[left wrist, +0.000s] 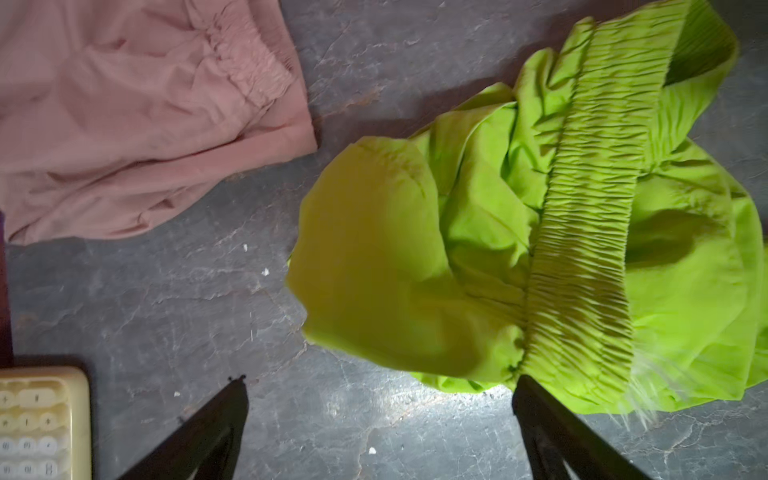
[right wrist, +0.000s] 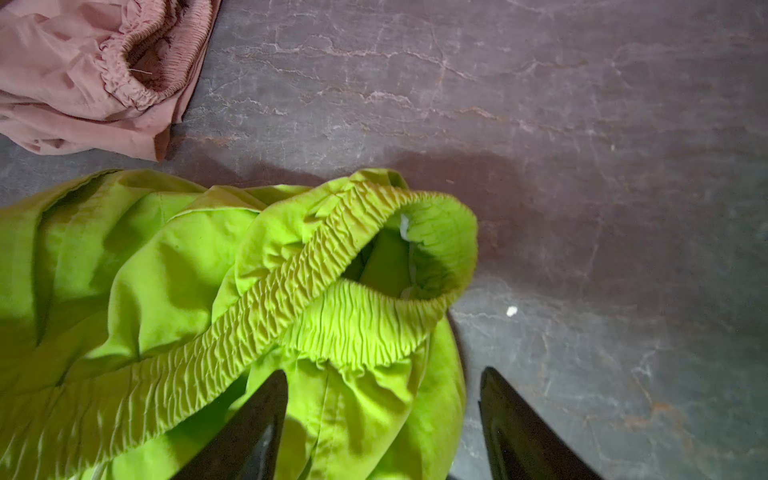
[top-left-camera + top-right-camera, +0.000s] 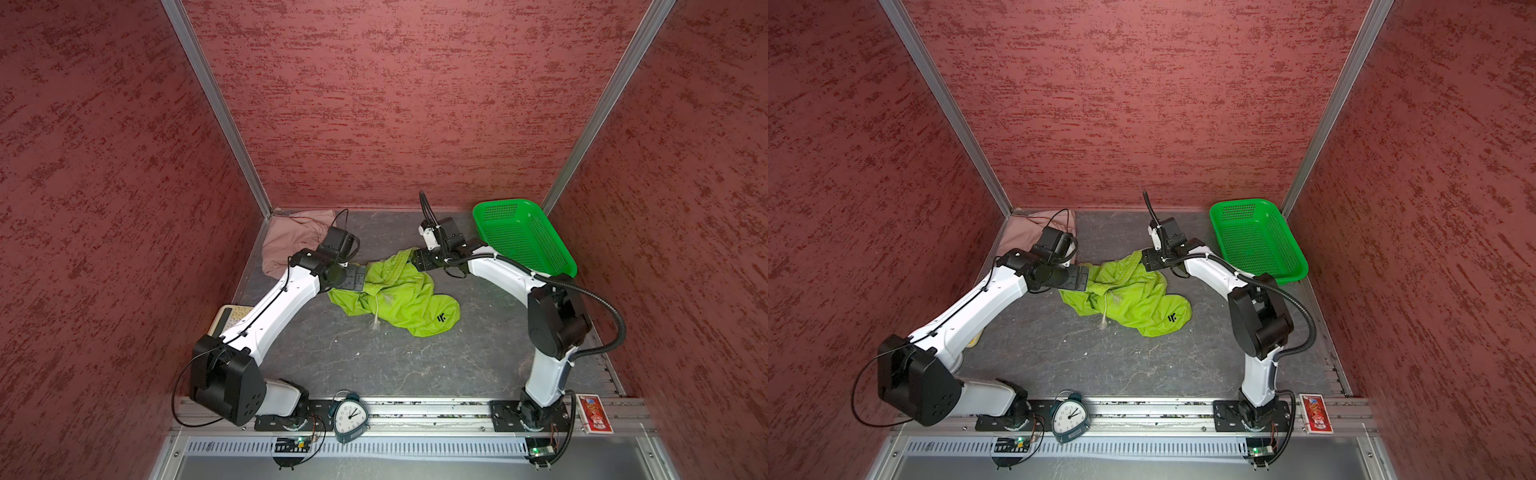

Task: Fold and stack the shorts

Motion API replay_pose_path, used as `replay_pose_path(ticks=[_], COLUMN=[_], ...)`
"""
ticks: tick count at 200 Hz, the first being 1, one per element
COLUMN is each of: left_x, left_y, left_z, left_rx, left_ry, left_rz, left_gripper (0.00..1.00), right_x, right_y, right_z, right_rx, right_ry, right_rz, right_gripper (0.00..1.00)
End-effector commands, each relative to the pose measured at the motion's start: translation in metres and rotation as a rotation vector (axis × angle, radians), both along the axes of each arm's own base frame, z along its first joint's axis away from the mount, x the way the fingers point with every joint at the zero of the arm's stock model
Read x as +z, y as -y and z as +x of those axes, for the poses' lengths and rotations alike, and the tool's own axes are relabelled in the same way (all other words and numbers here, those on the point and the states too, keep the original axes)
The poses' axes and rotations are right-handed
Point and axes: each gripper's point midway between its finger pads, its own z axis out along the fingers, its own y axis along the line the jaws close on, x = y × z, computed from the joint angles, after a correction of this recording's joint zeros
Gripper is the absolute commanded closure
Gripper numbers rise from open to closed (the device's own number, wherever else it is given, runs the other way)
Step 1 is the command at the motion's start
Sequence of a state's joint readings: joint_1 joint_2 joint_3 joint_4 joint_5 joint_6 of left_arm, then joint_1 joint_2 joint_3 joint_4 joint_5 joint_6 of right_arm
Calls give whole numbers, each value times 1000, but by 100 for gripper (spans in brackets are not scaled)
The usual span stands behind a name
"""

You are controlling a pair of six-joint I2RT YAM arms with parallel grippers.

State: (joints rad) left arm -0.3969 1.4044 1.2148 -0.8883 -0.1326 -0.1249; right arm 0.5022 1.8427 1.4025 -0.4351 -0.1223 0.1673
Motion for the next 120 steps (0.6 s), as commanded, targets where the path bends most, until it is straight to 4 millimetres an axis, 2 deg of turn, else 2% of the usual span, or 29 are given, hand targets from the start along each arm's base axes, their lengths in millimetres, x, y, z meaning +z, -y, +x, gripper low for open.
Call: replay_pose_path(ticks=[1,25,43,61,77,92,99,108,120], left_x=[6,11,25,38,45,44,40,34,24], left_y=[31,37,26,18,22,27,29,30,31], left_z=[11,-4,-9,-14,-23,-33,-37,-43,-51], left_rx=[-173,-288,-265,-236,-255,-287,-299,-316,-339], left_ry=[65,57,85,110,127,117,108,86,50], left_rz=[3,73,96,70,26,-1,1,8,18], left_gripper=[1,0,0,3,4,4,4,4,2], right_x=[3,-8,-14,-21,-31,-43,-49,-52,-50], right_y=[5,1,1,-3,-8,-10,-11,-12,-17], right_z=[-1,2,14,26,34,41,44,47,51], right_rx=[-36,9,24,51,77,79,81,83,97], right_ry=[31,17,20,36,31,17,11,12,22], right_rz=[10,58,77,69,78,77,80,92,117], right_gripper=[25,24,24,23,23,23,25,33,51])
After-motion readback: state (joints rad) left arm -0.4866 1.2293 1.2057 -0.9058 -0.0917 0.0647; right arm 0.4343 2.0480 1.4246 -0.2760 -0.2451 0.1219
